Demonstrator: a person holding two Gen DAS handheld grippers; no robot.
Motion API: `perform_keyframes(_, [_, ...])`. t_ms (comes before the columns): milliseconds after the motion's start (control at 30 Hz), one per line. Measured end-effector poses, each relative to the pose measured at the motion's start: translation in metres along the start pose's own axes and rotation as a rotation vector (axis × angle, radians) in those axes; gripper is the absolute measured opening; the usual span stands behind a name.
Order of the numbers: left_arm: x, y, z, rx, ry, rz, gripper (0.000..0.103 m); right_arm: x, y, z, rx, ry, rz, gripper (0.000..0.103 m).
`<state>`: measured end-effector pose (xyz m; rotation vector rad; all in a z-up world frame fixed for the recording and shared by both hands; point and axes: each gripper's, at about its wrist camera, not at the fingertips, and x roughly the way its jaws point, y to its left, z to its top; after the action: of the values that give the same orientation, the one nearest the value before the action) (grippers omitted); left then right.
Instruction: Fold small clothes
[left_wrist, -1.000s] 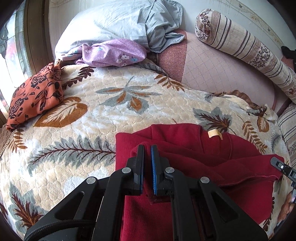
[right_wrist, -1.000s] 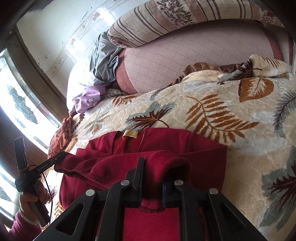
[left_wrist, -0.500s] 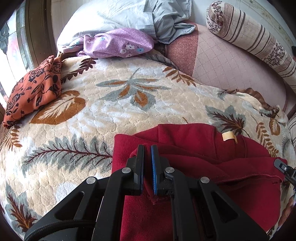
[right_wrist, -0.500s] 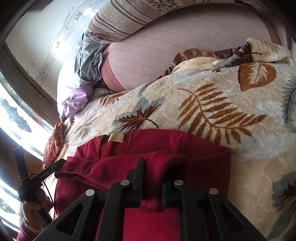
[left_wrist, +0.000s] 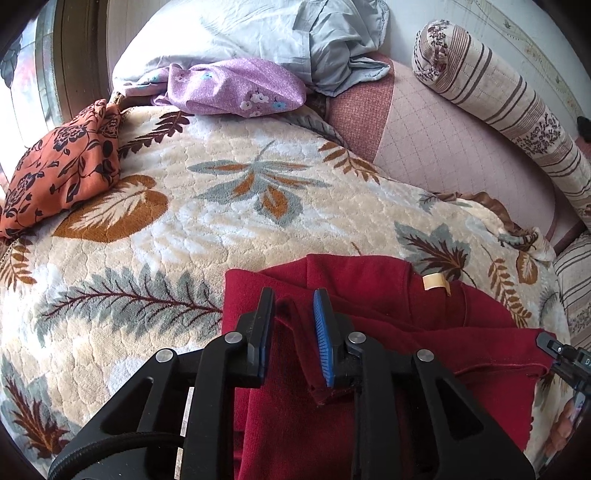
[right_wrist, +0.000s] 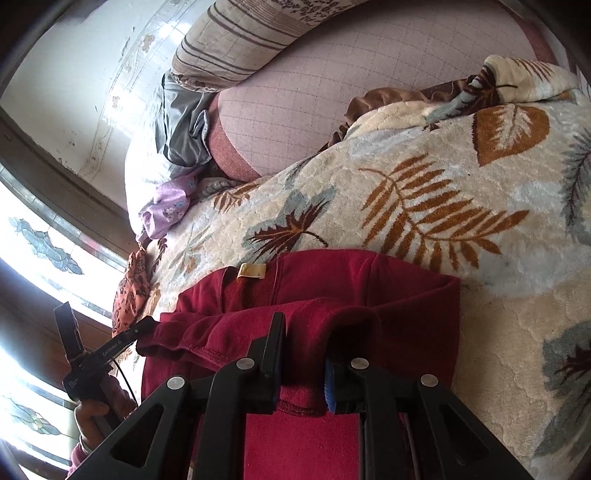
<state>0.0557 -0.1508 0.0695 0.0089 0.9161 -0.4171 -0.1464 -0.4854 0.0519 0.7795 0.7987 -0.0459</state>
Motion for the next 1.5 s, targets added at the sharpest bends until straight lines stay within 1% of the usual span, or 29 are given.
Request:
perform_keyframes(33, [-0.004, 0.0, 0.001, 0.003, -0.005, -0.003, 0.022, -0.001, -0.003, 0.001, 0.017, 0.002, 0.007, 0.017])
perform_keyframes(100, [-0.012, 0.001, 0.002, 0.013, -0.018, -0.001, 0.022, -0.008, -0.007, 0.002, 0.044, -0.016, 0.014, 0.024])
perform_keyframes(167, [-0.02, 0.002, 0.003, 0.017, -0.032, -0.001, 0.022, -0.021, -0.01, 0.003, 0.057, -0.07, 0.01, 0.045])
perform_keyframes(200, [-0.024, 0.004, 0.004, 0.015, -0.036, -0.007, 0.022, -0.029, -0.013, 0.004, 0.07, -0.097, 0.016, 0.047])
perform_keyframes(267, [-0.033, 0.007, 0.002, 0.012, -0.046, -0.023, 0.022, -0.042, -0.012, 0.005, 0.072, -0.129, 0.016, 0.047])
perform_keyframes(333, [-0.04, 0.006, -0.002, 0.027, -0.058, -0.027, 0.022, -0.05, -0.005, 0.001, 0.038, -0.138, 0.022, 0.047])
perform_keyframes(367, [-0.041, 0.004, -0.005, 0.038, -0.06, -0.027, 0.025, -0.052, 0.001, -0.002, 0.012, -0.138, 0.028, 0.047])
perform_keyframes(400, [-0.041, 0.002, -0.007, 0.046, -0.057, -0.029, 0.035, -0.053, 0.007, -0.006, -0.025, -0.133, 0.028, 0.047])
perform_keyframes(467, [-0.036, -0.002, -0.012, 0.048, -0.047, -0.041, 0.046, -0.046, 0.022, -0.014, -0.096, -0.117, 0.011, 0.047])
perform_keyframes(567, [-0.022, -0.01, -0.014, 0.056, -0.025, -0.028, 0.046, -0.02, 0.036, -0.023, -0.181, -0.071, -0.052, 0.047])
perform_keyframes(633, [-0.01, -0.013, -0.013, 0.057, -0.013, -0.019, 0.046, -0.003, 0.038, -0.023, -0.195, -0.06, -0.075, 0.047])
perform_keyframes(700, [0.004, -0.014, -0.01, 0.054, 0.011, -0.001, 0.046, 0.011, 0.036, -0.017, -0.19, -0.06, -0.082, 0.047])
perform_keyframes(800, [0.026, -0.011, -0.004, 0.038, 0.041, 0.05, 0.046, 0.027, 0.032, -0.002, -0.191, -0.078, -0.129, 0.047])
perform_keyframes(900, [0.048, -0.006, 0.001, 0.029, 0.08, 0.099, 0.046, 0.043, 0.019, 0.015, -0.161, -0.075, -0.183, 0.047])
perform_keyframes(967, [0.057, -0.002, 0.002, 0.023, 0.09, 0.114, 0.047, 0.052, 0.009, 0.022, -0.139, -0.077, -0.227, 0.047])
perform_keyframes(1033, [0.064, -0.002, 0.002, 0.029, 0.085, 0.129, 0.05, 0.061, -0.004, 0.027, -0.099, -0.071, -0.249, 0.045])
perform_keyframes(1100, [0.068, -0.003, 0.002, 0.041, 0.073, 0.142, 0.054, 0.066, -0.01, 0.029, -0.088, -0.079, -0.279, 0.044])
perform_keyframes(1167, [0.07, -0.005, 0.002, 0.048, 0.063, 0.152, 0.056, 0.072, -0.012, 0.03, -0.1, -0.075, -0.309, 0.044])
perform_keyframes(1267, [0.068, -0.004, 0.003, 0.042, 0.059, 0.149, 0.056, 0.075, -0.01, 0.032, -0.113, -0.071, -0.33, 0.044])
perform_keyframes(1367, [0.06, -0.004, 0.001, 0.045, 0.052, 0.143, 0.056, 0.066, -0.004, 0.031, -0.118, -0.072, -0.33, 0.044])
perform_keyframes(1500, [0.036, -0.002, -0.006, 0.054, 0.043, 0.125, 0.056, 0.04, 0.011, 0.017, -0.121, -0.108, -0.298, 0.046])
